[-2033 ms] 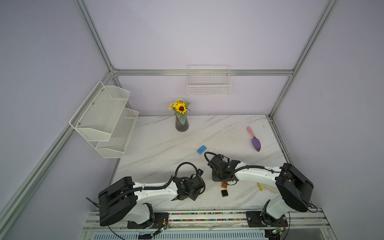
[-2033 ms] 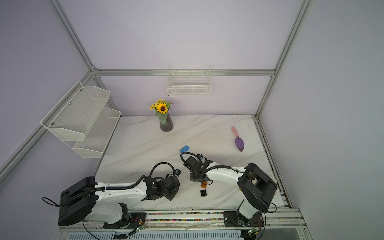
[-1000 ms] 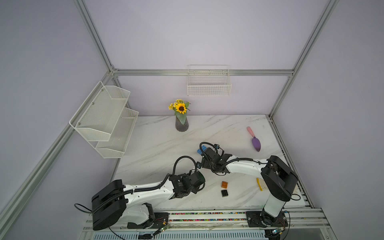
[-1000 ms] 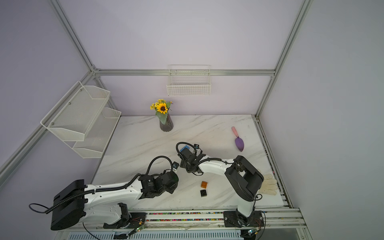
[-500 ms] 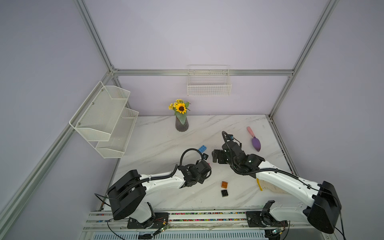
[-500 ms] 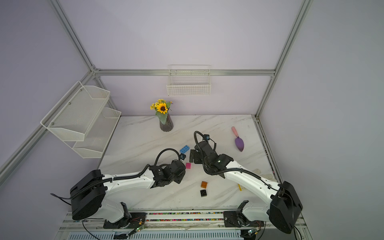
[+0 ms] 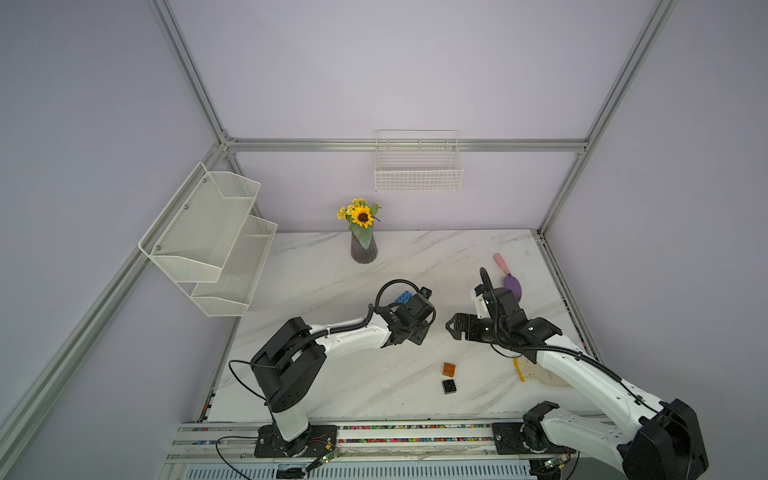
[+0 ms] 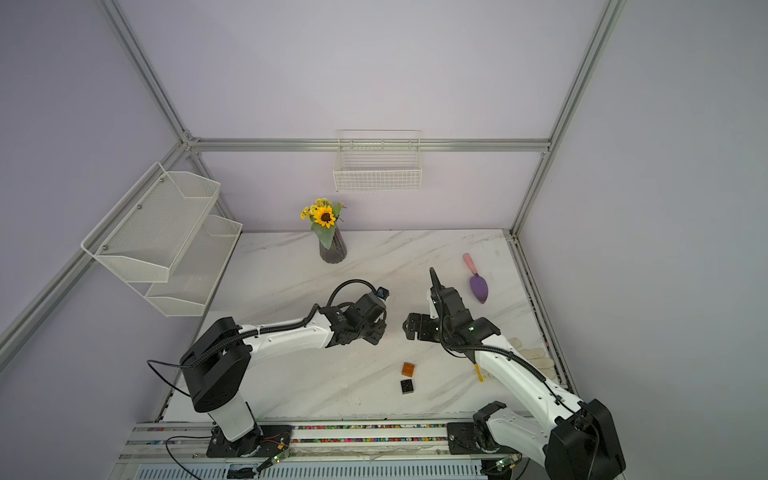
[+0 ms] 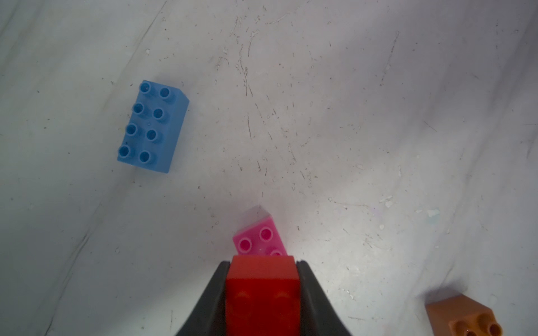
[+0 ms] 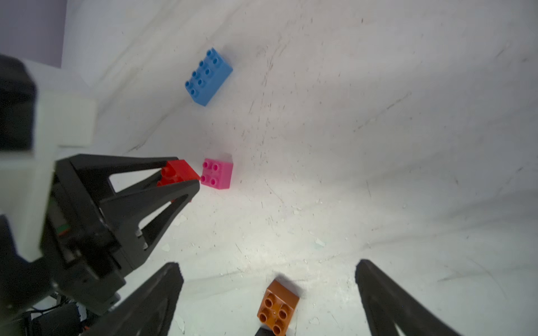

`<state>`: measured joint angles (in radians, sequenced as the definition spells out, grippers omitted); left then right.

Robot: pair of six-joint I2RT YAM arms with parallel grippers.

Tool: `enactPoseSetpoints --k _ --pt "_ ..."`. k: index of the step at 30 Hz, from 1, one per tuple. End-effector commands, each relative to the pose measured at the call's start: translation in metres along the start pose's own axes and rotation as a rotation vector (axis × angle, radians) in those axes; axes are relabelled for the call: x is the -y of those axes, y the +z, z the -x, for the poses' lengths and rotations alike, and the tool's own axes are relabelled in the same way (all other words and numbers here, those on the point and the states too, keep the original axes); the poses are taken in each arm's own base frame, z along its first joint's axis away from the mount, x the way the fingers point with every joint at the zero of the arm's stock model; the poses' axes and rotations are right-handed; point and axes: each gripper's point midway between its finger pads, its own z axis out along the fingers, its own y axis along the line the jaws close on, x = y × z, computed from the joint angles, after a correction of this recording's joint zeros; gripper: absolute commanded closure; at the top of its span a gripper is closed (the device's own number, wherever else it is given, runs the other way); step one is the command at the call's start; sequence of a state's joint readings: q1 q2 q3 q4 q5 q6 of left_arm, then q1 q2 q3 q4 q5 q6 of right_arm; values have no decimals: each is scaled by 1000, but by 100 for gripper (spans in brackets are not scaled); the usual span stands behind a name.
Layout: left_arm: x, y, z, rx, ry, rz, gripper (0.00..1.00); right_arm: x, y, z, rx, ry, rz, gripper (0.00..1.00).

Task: Assemble the letter v with lego
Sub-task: Assemble the lego brick with the lego brick.

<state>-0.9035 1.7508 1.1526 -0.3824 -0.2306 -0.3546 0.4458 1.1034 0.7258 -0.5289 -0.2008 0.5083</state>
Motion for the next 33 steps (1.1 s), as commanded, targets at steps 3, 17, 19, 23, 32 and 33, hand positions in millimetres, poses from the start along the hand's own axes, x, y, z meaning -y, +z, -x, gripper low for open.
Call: enactPoseSetpoints --k 3,17,19,23,32,33 --pt "2 -1 8 -11 -83 -6 84 -14 -12 4 27 -9 88 3" --pt "-6 18 -12 -73 -201 65 85 -20 -8 1 -9 -23 134 3" --pt "-6 21 -16 -83 -204 66 85 -19 -7 0 -11 -24 134 3" --pt "-5 26 -18 -90 -219 64 85 -19 -6 -2 -17 -23 139 3" --pt "-9 26 -29 -109 -256 80 87 -20 -7 -3 -15 -25 145 3" --pt "-9 25 -31 -110 -259 82 87 -20 -7 -3 -14 -24 145 3"
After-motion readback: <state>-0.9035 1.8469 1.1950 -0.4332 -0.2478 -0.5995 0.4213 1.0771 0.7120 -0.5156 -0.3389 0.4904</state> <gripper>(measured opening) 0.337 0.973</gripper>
